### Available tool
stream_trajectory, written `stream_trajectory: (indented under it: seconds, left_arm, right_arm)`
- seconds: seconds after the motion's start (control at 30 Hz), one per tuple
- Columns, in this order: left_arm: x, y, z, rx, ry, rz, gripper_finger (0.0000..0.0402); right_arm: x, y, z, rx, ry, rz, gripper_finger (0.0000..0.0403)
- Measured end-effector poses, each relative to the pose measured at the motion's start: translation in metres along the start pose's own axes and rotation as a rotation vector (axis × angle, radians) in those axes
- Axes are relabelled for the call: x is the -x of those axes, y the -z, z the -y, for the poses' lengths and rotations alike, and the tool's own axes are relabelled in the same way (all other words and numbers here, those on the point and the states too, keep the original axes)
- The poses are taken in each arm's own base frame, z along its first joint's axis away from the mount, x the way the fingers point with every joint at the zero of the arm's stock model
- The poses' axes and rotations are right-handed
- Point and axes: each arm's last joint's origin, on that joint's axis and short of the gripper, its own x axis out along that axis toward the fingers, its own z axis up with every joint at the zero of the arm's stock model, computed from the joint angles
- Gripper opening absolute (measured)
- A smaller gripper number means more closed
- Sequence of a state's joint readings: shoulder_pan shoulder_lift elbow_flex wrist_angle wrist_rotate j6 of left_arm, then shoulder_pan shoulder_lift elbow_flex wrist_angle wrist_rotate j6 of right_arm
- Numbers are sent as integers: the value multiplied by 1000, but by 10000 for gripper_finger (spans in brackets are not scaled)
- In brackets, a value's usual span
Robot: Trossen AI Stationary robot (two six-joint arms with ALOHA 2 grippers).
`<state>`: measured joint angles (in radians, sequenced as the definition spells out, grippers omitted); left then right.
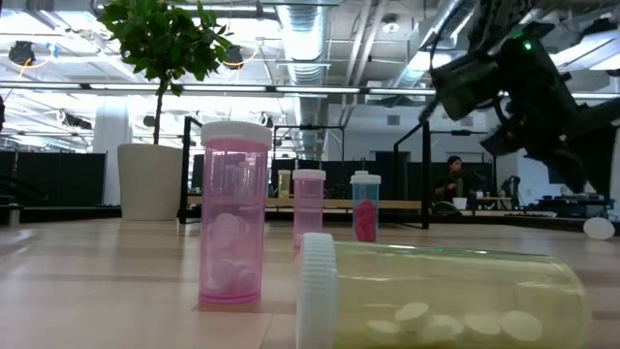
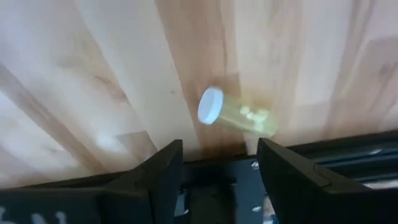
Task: Pick and place medicine bottles onto shelf by color
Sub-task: Put the yellow pill bottle on the shelf
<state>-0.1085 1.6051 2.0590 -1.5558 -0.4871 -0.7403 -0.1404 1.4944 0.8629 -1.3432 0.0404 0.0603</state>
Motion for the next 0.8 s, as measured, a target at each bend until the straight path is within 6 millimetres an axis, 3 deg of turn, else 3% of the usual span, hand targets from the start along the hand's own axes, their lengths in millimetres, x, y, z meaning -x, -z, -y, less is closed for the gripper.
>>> stream_trajectory:
  seconds: [0.17, 0.4, 0.8]
  left_arm:
    - [0, 0, 0, -3, -1, 1, 167]
    - [0, 0, 0, -5, 0, 2, 167]
    - [0, 0, 0, -19, -1, 1, 167]
  right_arm:
    - [14, -3, 7, 106, -3, 35, 228]
    - [12, -1, 14, 421, -10, 16, 226]
    - [12, -11, 15, 646, 56, 100, 221]
